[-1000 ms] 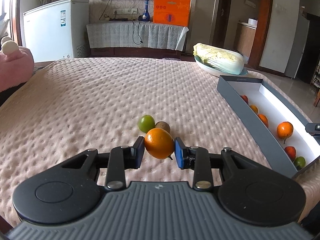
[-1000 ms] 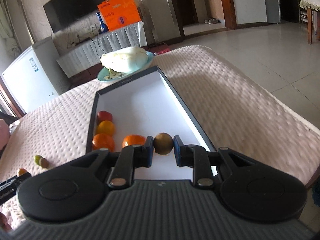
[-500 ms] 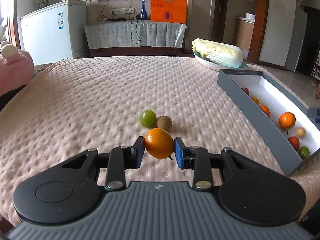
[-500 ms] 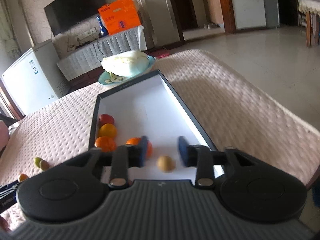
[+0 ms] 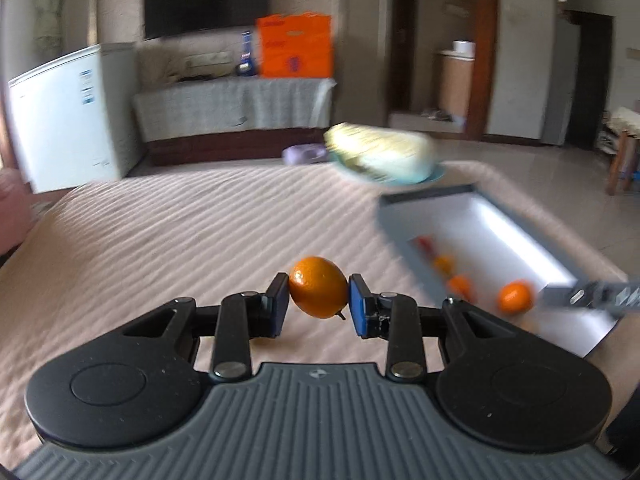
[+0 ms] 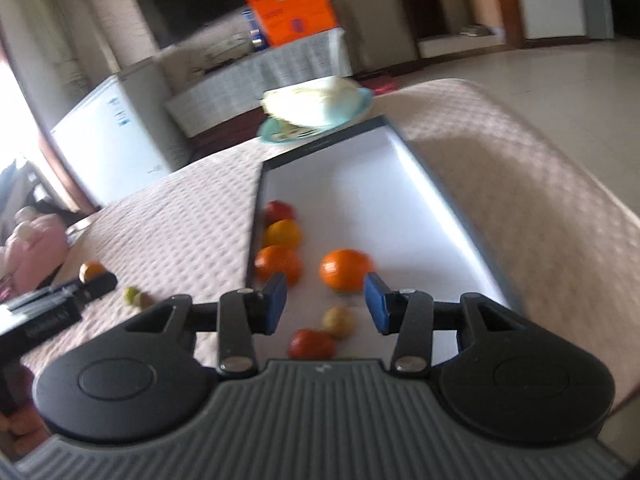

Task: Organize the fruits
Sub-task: 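Lower the small orange into the box and open the left tool, then withdraw both open tools from the box back over the remaining fruits, then grasp the second brown longan with the right tool while the left tool grasps the green lime, then carry the longan over the box with the right tool while the left tool carries the lime, then lower the longan into the box and open the right tool while the left tool releases the lime there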

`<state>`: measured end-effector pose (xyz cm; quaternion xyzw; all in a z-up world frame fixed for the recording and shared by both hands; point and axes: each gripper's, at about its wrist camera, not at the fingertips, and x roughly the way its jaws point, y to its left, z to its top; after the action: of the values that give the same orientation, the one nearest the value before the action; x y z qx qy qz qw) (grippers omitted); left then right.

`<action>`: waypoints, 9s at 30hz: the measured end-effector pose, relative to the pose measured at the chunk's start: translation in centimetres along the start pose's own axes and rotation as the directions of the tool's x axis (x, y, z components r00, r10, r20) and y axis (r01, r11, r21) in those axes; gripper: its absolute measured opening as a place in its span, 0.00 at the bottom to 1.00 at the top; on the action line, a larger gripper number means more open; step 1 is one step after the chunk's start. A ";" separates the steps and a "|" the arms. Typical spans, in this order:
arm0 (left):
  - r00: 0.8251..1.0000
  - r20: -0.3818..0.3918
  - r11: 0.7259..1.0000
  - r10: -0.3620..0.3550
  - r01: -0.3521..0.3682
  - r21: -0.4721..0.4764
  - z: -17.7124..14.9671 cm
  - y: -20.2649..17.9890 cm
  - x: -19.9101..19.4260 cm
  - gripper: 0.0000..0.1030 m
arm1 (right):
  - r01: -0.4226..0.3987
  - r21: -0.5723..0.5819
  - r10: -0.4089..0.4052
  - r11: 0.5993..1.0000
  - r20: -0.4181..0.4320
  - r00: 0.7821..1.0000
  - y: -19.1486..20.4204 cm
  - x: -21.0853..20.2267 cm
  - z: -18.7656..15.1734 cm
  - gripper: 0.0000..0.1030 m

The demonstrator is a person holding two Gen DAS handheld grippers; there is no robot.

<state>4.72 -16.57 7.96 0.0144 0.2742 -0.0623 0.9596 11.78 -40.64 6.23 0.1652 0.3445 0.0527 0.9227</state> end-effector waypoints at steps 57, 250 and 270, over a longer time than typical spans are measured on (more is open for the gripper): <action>0.975 -0.010 0.975 0.220 -0.221 -0.039 -5.0 12.8 -1.7 0.73 | -0.191 -0.332 0.194 0.924 -0.026 0.981 14.8 3.9 -3.7 0.44; 0.944 -0.023 0.944 -0.329 0.330 0.019 0.0 -9.1 7.2 0.27 | 0.118 -0.107 -0.120 0.987 -0.017 0.993 0.6 0.0 0.4 0.26; 0.964 -0.028 0.964 -0.263 0.264 0.034 -1.0 -9.2 6.6 0.28 | 0.242 -0.112 -0.246 0.964 -0.023 0.969 0.8 2.2 0.2 0.27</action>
<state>8.55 -26.35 3.68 -0.0036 0.2836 -0.1942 0.9391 13.54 -39.51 5.26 0.0701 0.3757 -0.0398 0.9232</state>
